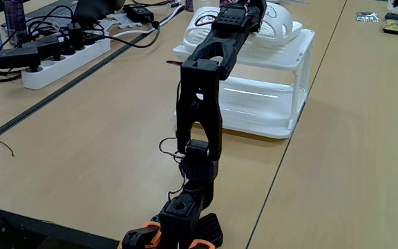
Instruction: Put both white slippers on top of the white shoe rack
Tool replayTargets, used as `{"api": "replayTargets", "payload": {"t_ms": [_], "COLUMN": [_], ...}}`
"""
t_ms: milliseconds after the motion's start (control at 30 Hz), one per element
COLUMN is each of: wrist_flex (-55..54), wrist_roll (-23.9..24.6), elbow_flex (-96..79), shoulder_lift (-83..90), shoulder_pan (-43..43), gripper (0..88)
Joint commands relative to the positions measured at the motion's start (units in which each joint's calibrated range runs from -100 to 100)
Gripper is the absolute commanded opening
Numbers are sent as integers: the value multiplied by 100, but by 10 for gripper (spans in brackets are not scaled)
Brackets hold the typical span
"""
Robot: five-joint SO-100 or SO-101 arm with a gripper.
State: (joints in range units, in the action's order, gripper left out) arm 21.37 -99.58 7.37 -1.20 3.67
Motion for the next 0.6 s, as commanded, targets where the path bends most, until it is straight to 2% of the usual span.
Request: {"api": "replayTargets", "payload": {"t_ms": [0, 567], "wrist_flex": [-41, -58], "wrist_roll": [-42, -42], "elbow_flex": [441, -380], "shoulder_lift": [82, 40], "shoulder_pan": [-46, -170], "gripper": [150, 151]}}
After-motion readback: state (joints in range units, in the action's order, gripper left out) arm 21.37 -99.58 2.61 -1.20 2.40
